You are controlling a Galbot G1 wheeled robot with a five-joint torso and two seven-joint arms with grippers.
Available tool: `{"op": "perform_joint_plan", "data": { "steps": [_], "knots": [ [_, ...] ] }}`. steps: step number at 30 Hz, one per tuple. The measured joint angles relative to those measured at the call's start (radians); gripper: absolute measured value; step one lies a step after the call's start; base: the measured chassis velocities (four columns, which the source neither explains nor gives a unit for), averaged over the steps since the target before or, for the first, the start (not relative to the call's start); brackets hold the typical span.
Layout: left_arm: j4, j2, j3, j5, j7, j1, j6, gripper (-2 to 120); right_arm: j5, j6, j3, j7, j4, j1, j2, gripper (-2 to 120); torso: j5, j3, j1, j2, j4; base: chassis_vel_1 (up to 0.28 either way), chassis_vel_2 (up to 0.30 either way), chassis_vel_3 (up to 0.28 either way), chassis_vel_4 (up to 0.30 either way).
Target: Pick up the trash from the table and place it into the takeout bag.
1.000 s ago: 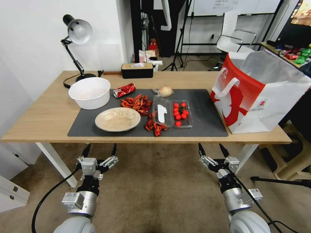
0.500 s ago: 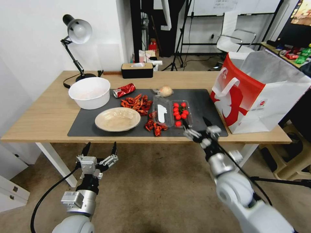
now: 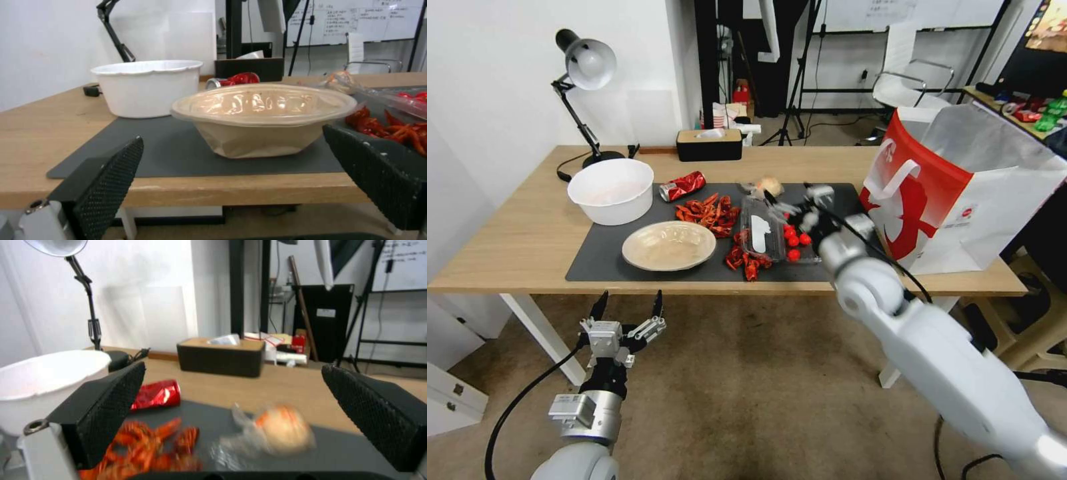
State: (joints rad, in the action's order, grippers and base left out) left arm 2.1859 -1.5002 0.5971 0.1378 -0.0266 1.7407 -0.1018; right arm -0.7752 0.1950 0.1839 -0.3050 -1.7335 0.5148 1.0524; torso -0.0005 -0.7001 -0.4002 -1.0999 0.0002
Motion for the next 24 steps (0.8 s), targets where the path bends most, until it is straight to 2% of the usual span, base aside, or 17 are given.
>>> {"op": "perform_joint_plan", "data": {
  "steps": [2, 7, 8, 10, 14, 16, 17, 19, 24],
  "knots": [
    [0.001, -0.001, 0.001, -0.001, 0.000, 0.002, 0.000, 100, -0.014, 0.006, 0.024, -0.004, 0.041, -0.041, 0.023, 100, 0.0008, 0.000, 0.000, 0.000, -0.0002, 0.000, 0.000, 0.000, 0.000],
    [0.002, -0.004, 0.003, -0.001, 0.000, 0.004, 0.000, 100, -0.053, 0.025, 0.073, -0.035, 0.157, -0.146, 0.078, 100, 0.0001, 0.000, 0.000, 0.000, 0.0000, 0.000, 0.000, 0.000, 0.000],
    [0.002, -0.006, 0.005, -0.002, 0.001, 0.000, 0.001, 100, -0.089, 0.087, 0.114, -0.086, 0.262, -0.241, 0.119, 100, 0.0004, 0.000, 0.000, 0.000, 0.0000, 0.000, 0.000, 0.000, 0.000],
    [-0.002, -0.009, 0.005, -0.002, 0.001, -0.003, 0.001, 100, -0.133, 0.175, 0.145, -0.123, 0.346, -0.327, 0.146, 100, 0.0003, 0.000, 0.000, 0.000, -0.0002, 0.000, 0.000, 0.000, 0.000],
    [-0.002, -0.011, 0.005, -0.002, 0.001, -0.005, 0.001, 100, -0.143, 0.214, 0.164, -0.126, 0.413, -0.379, 0.168, 100, 0.0004, 0.000, 0.000, 0.000, -0.0003, 0.000, 0.000, 0.000, 0.000],
    [-0.001, -0.012, 0.003, -0.006, 0.001, -0.004, 0.002, 100, -0.150, 0.242, 0.168, -0.122, 0.489, -0.413, 0.198, 100, 0.0003, 0.000, 0.000, 0.000, -0.0003, 0.000, 0.000, 0.000, 0.000],
    [-0.001, -0.012, 0.003, -0.006, 0.001, -0.004, 0.002, 100, -0.150, 0.242, 0.168, -0.122, 0.489, -0.413, 0.198, 100, 0.0003, 0.000, 0.000, 0.000, -0.0003, 0.000, 0.000, 0.000, 0.000],
    [0.004, -0.012, 0.002, -0.008, 0.001, 0.000, 0.001, 100, -0.168, 0.258, 0.170, -0.113, 0.586, -0.440, 0.237, 100, 0.0007, 0.000, 0.000, 0.000, -0.0003, 0.000, 0.000, 0.000, 0.000],
    [0.011, -0.008, 0.002, -0.008, 0.001, 0.008, 0.000, 100, -0.176, 0.268, 0.169, -0.100, 0.697, -0.463, 0.293, 100, 0.0005, 0.000, 0.000, 0.000, -0.0001, 0.000, 0.000, 0.000, 0.000]
  ]
}}
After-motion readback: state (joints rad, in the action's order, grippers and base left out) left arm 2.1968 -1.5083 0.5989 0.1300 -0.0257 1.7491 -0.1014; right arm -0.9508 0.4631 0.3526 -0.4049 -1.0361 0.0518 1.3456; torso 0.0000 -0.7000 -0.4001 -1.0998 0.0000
